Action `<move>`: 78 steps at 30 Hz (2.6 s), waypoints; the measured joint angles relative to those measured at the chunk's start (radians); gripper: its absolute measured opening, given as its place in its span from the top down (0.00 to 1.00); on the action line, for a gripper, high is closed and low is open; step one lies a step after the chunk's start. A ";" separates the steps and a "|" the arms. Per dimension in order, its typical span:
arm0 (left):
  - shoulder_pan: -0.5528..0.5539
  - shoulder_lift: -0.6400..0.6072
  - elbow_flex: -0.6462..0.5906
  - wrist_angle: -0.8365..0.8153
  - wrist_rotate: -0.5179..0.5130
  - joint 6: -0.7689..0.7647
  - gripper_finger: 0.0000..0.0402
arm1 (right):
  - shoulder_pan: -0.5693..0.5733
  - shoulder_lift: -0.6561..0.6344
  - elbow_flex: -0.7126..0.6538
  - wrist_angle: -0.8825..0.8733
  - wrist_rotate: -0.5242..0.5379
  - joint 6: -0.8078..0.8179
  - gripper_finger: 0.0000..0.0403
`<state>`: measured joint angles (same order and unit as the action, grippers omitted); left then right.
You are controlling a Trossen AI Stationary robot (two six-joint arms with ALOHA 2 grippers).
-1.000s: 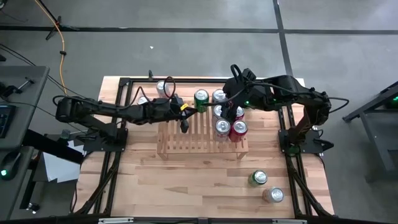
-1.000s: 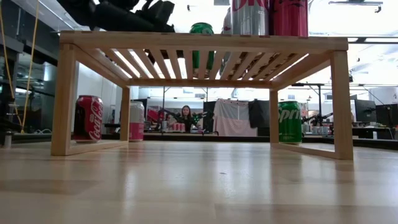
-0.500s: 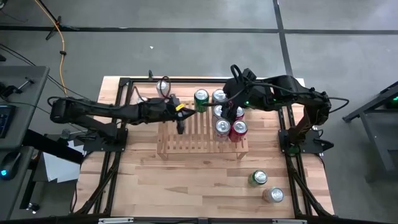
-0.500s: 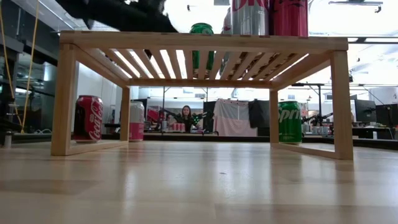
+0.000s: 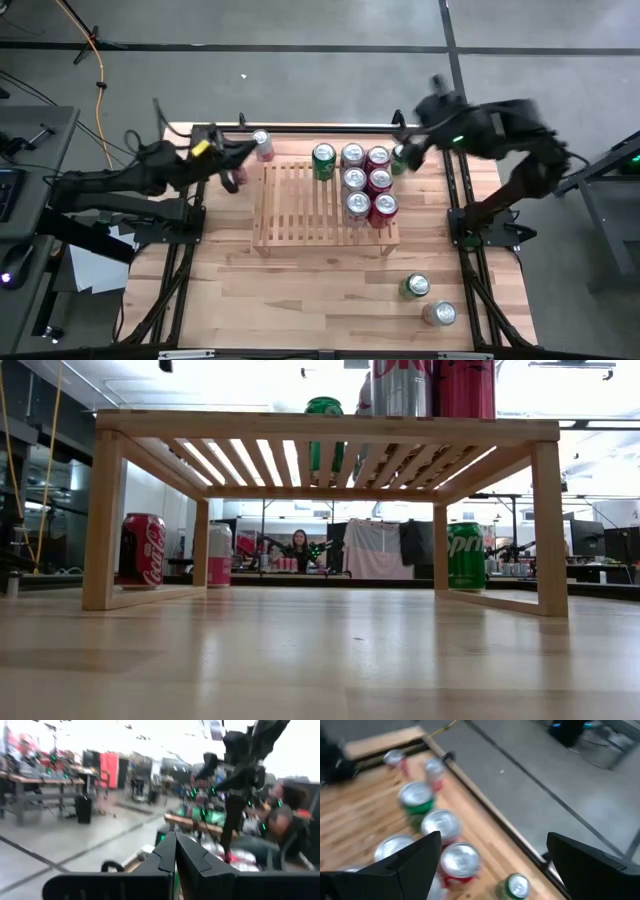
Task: Place canned beverage on shelf
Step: Put the top green soda can on the shelf
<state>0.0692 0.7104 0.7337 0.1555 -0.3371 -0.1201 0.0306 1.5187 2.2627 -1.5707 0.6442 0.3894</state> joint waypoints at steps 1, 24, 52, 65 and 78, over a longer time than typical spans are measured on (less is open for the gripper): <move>0.000 -0.019 0.000 -0.001 -0.015 0.001 1.00 | -0.015 -0.031 -0.014 0.000 0.011 0.019 0.13; 0.002 0.037 -0.001 0.113 -0.101 -0.093 1.00 | -0.725 -0.316 -0.811 0.470 -0.222 0.280 0.13; 0.002 0.030 -0.001 0.134 -0.120 -0.096 0.80 | -0.810 -0.292 -1.315 0.840 -0.490 0.567 0.13; 0.002 0.030 -0.001 0.133 -0.153 -0.095 0.57 | -0.741 -0.174 -1.315 0.864 -0.443 0.624 0.13; 0.002 0.030 -0.001 0.126 -0.152 -0.093 0.56 | -0.743 -0.088 -1.315 0.858 -0.425 0.595 0.14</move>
<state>0.0715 0.7406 0.7326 0.2817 -0.4896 -0.2134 -0.7128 1.4307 0.9478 -0.7129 0.2187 0.9839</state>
